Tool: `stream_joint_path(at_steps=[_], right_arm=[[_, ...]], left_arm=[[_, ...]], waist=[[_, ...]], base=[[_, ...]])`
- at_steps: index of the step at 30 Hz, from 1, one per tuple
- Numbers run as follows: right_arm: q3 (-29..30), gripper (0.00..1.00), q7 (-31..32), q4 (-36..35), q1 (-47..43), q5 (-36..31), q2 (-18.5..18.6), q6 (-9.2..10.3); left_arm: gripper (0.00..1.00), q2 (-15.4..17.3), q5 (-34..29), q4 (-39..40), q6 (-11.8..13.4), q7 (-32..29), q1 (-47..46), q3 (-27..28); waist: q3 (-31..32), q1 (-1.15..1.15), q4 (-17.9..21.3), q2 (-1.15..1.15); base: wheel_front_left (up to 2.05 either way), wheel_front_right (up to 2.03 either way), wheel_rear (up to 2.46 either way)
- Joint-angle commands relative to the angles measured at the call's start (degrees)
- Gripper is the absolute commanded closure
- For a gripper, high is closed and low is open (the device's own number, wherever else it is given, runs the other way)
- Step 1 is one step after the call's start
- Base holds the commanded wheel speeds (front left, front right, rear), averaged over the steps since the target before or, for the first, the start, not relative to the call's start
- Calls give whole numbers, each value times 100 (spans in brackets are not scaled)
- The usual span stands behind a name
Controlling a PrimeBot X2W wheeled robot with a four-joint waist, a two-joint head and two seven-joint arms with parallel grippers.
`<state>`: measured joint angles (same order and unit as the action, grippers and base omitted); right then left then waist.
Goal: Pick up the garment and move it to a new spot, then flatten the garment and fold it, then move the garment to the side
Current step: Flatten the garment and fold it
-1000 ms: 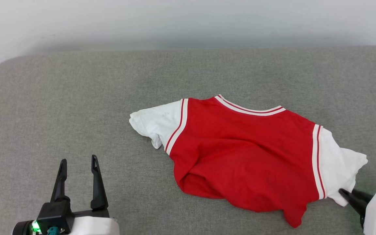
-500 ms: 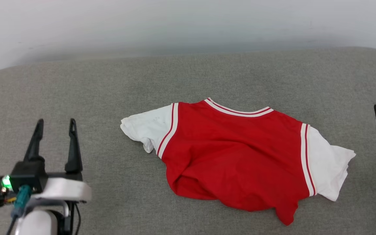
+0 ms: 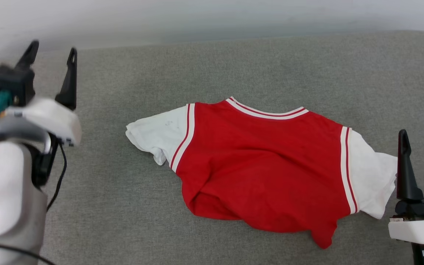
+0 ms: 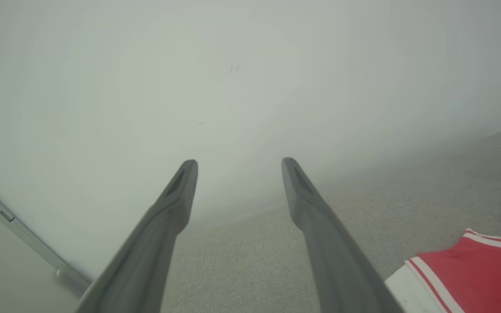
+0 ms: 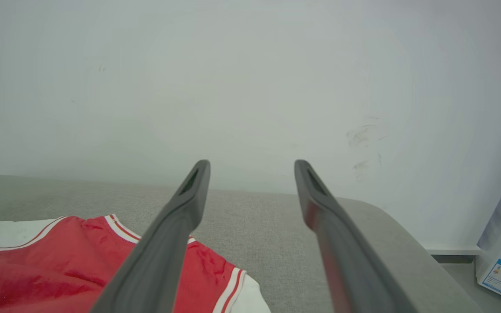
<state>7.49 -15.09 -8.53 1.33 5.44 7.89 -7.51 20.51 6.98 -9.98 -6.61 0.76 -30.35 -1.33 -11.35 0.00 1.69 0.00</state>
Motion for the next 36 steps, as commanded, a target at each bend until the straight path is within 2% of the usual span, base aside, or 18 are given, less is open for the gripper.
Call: stream_joint_path(at_steps=[1, 2, 3, 9, 13, 18, 21, 30, 35, 36], right_arm=[[-31, 0, -10, -93, -57, -20, -72, 4], [-79, 0, -10, -115, -89, -41, -74, 4], [-194, 0, -11, -183, -78, -102, -121, 4], [-390, 0, -11, -272, 95, -208, -142, 4], [-495, 0, -10, -270, 194, -258, -119, 4], [-594, 0, -11, -218, 312, -289, -111, 4], [-626, 0, -11, -217, 364, -298, -128, 4], [-759, 0, -11, -183, 486, -311, -153, 4], [-808, 0, -11, -120, 555, -307, -138, 3], [-814, 0, -11, -103, 577, -317, -120, 3]], left_arm=[[0, 113, 91, -114, -41, -245, -330, -173], [0, 174, 179, -218, -61, -472, -521, -337], [0, 379, 676, -453, -76, -1257, -1117, -993], [0, 1020, 2082, -769, -76, -3010, -2060, -2449], [0, 1332, 2955, -967, -77, -4047, -2516, -3020], [0, 1643, 3624, -1063, -78, -4985, -2856, -3729], [0, 1734, 3782, -1085, -78, -5172, -2993, -3916], [0, 1989, 4170, -1325, -78, -5763, -3176, -4988], [0, 2024, 4452, -1555, -79, -5753, -3060, -5335], [71, 1999, 4484, -1603, -79, -5700, -3018, -5378]], waist=[[-99, 0, 18, 0], [-141, 0, 26, 0], [-276, 0, 66, 0], [-565, 0, 191, 0], [-758, 0, 303, 0], [-981, 0, 442, 0], [-1063, 0, 479, 0], [-1300, 0, 583, 0], [-1334, 0, 602, 0], [-1321, 0, 595, 0]], base=[[0, 0, 0], [0, 0, 0], [0, 0, 0], [0, 0, 0], [0, 0, 0], [0, 0, 0], [0, 0, 0], [0, 0, 0], [0, 0, 0], [0, 0, 0]])
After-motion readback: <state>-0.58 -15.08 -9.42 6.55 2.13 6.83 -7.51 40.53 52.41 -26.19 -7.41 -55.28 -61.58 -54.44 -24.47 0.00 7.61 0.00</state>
